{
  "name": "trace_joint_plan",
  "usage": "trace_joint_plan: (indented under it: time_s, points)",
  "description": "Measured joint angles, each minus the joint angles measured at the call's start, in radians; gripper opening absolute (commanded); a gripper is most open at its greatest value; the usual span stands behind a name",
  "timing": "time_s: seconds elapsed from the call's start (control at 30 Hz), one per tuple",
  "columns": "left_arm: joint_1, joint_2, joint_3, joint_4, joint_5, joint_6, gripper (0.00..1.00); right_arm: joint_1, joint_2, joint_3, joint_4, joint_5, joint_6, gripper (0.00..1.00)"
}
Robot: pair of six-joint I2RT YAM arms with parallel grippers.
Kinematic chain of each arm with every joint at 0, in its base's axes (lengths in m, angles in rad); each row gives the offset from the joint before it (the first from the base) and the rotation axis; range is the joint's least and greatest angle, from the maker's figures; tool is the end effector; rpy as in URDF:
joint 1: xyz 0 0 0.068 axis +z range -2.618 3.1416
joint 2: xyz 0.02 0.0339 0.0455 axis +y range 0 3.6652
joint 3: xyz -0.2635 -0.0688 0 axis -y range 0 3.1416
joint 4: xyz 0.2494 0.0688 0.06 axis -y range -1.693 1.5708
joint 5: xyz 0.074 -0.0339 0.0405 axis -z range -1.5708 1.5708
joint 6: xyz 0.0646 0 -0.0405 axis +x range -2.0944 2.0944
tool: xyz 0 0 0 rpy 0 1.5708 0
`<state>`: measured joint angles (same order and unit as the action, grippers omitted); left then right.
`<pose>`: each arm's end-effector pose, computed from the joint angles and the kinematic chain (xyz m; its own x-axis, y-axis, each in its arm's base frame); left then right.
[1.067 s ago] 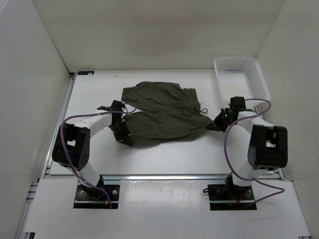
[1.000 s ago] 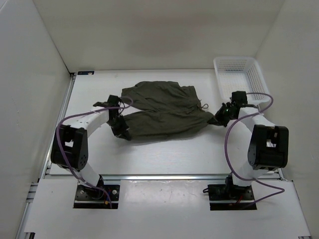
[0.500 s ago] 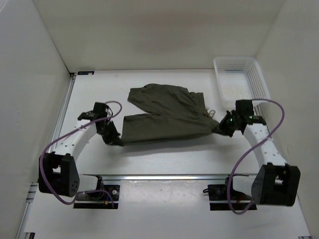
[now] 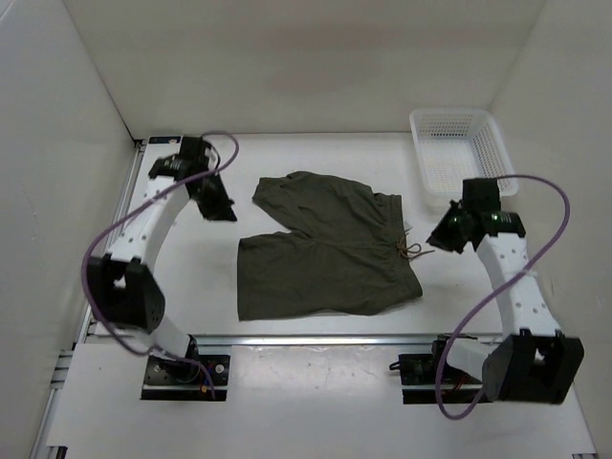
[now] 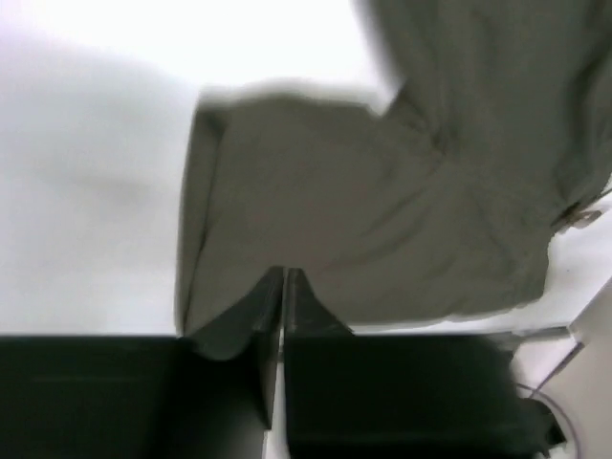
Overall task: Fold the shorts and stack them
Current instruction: Flatten the shorts out
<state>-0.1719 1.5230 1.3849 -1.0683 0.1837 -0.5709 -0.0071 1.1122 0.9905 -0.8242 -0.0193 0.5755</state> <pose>0.3051 -0.0649 0.2733 -0.9001 -0.3830 -0.2076 -0.3020 0.8921 -0.3362 0.2393 -0.0005 0.2667 -0.6827 0.5490 -0.4823 0.4379 0.8357 0.3315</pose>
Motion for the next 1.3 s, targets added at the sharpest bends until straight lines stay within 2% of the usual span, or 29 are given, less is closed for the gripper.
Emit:
trace_joint_plan:
  time_s: [0.03,0.13,0.2,0.23,0.33,0.5,0.57,0.73,0.83,0.9,0.97,1.0,1.03,1.1,1.3]
  points:
    - [-0.001,0.061,0.08,0.008,-0.006,0.014,0.1,0.0,0.042,0.039,0.01,0.005,0.001,0.03]
    - [-0.008,0.258,0.304,0.011,-0.019,0.046,0.11,0.002,0.183,0.145,0.039,0.01,-0.008,0.0]
    - [-0.017,0.39,0.426,0.006,-0.031,0.063,0.17,0.002,0.283,0.216,0.057,0.009,-0.008,0.0]
    - [-0.024,0.46,0.49,-0.004,-0.036,0.071,0.24,0.003,0.324,0.241,0.066,0.009,-0.008,0.02]
    - [-0.044,0.638,0.642,-0.024,-0.048,0.085,0.36,0.013,0.442,0.322,0.079,0.005,-0.008,0.05]
    - [-0.085,0.812,0.835,-0.061,-0.092,0.085,0.67,0.047,0.562,0.412,0.093,-0.008,-0.011,0.09]
    - [-0.099,0.858,0.917,-0.074,-0.112,0.084,0.7,0.059,0.597,0.43,0.094,-0.016,-0.013,0.09]
    - [-0.124,0.946,1.068,-0.084,-0.172,0.078,0.71,0.072,0.636,0.436,0.093,-0.028,-0.019,0.1]
    - [-0.135,0.99,1.097,-0.085,-0.216,0.084,0.71,0.072,0.636,0.437,0.094,-0.032,-0.025,0.1]
    - [-0.143,1.018,1.101,-0.089,-0.251,0.088,0.66,0.072,0.636,0.437,0.093,-0.034,-0.027,0.1]
    - [-0.151,1.042,1.101,-0.094,-0.275,0.094,0.55,0.072,0.636,0.437,0.094,-0.037,-0.029,0.1]
    - [-0.156,1.054,1.101,-0.099,-0.285,0.097,0.4,0.072,0.636,0.436,0.094,-0.038,-0.03,0.1]
    - [-0.16,1.059,1.097,-0.101,-0.292,0.097,0.28,0.072,0.636,0.436,0.093,-0.04,-0.03,0.1]
    - [-0.167,1.059,1.081,-0.107,-0.304,0.105,0.11,0.072,0.636,0.433,0.094,-0.04,-0.03,0.1]
    - [-0.176,0.994,0.93,-0.085,-0.331,0.105,0.11,0.072,0.634,0.397,0.093,-0.04,-0.033,0.1]
